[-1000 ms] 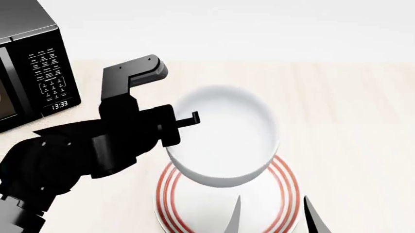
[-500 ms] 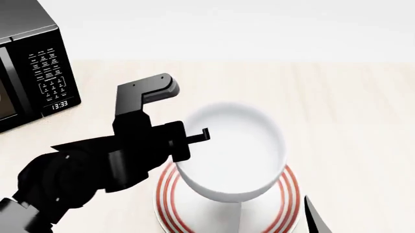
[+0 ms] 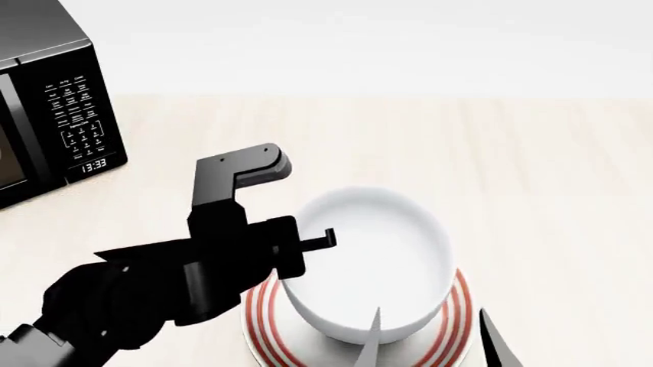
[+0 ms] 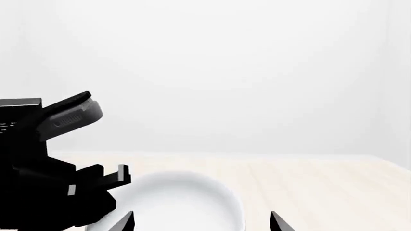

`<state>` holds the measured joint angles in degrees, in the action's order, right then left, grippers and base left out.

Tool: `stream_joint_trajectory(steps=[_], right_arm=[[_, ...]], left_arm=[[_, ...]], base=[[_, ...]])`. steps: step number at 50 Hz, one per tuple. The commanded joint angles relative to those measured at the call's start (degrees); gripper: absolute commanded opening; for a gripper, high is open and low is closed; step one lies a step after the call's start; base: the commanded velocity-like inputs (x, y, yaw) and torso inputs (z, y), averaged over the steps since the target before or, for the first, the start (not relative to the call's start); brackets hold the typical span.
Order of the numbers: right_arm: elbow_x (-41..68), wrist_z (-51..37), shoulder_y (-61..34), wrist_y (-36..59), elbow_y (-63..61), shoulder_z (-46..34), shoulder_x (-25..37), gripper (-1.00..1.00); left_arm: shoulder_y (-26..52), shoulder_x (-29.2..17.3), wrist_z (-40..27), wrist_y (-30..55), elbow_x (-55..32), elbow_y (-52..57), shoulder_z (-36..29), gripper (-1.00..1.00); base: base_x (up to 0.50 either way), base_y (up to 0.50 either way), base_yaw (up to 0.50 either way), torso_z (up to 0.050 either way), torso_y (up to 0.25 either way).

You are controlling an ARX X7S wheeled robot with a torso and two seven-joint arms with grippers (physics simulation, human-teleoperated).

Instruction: Pick up the white bowl and put it on the plate.

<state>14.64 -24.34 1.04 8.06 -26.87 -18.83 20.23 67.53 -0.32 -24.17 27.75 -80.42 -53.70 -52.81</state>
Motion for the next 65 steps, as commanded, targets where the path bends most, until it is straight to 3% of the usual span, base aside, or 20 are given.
stream_joint_trajectory(steps=[1, 37, 38, 44, 49, 65], right_arm=[[0.17, -0.02, -0.19, -0.18, 0.42, -0.13, 0.11, 1.00], [0.36, -0.53, -0.25, -0.29, 0.29, -0.66, 0.54, 1.00], [0.32, -0.50, -0.18, -0.39, 0.28, -0.73, 0.56, 1.00], [0.41, -0.55, -0.23, -0.46, 0.35, -0.78, 0.62, 1.00], [0.44, -0.58, -0.34, -0.39, 0.40, -0.90, 0.66, 1.00], [0.58, -1.06, -0.32, -0.02, -0.73, -0.89, 1.03, 1.00]], left_arm=[[0.80, 0.21, 0.70, -3.54, -5.02, -1.04, -5.61, -1.00], [3.01, 0.30, 4.50, -16.09, -30.19, -2.45, -36.72, -1.00], [2.98, 0.30, 4.50, -16.31, -30.24, -2.63, -37.12, 1.00], [3.55, 0.16, 2.96, -19.14, -28.95, -1.63, -38.37, 1.00], [5.18, -4.00, -3.52, -25.49, -24.33, 8.77, -39.01, 1.00], [9.41, -12.85, -16.82, -31.85, -13.27, 29.17, -42.30, 1.00]], base=[[0.00, 0.00, 0.00, 0.000, 0.010], [0.00, 0.00, 0.00, 0.000, 0.000], [0.00, 0.00, 0.00, 0.000, 0.000], [0.00, 0.00, 0.00, 0.000, 0.000], [0.00, 0.00, 0.00, 0.000, 0.000], [0.00, 0.00, 0.00, 0.000, 0.000]])
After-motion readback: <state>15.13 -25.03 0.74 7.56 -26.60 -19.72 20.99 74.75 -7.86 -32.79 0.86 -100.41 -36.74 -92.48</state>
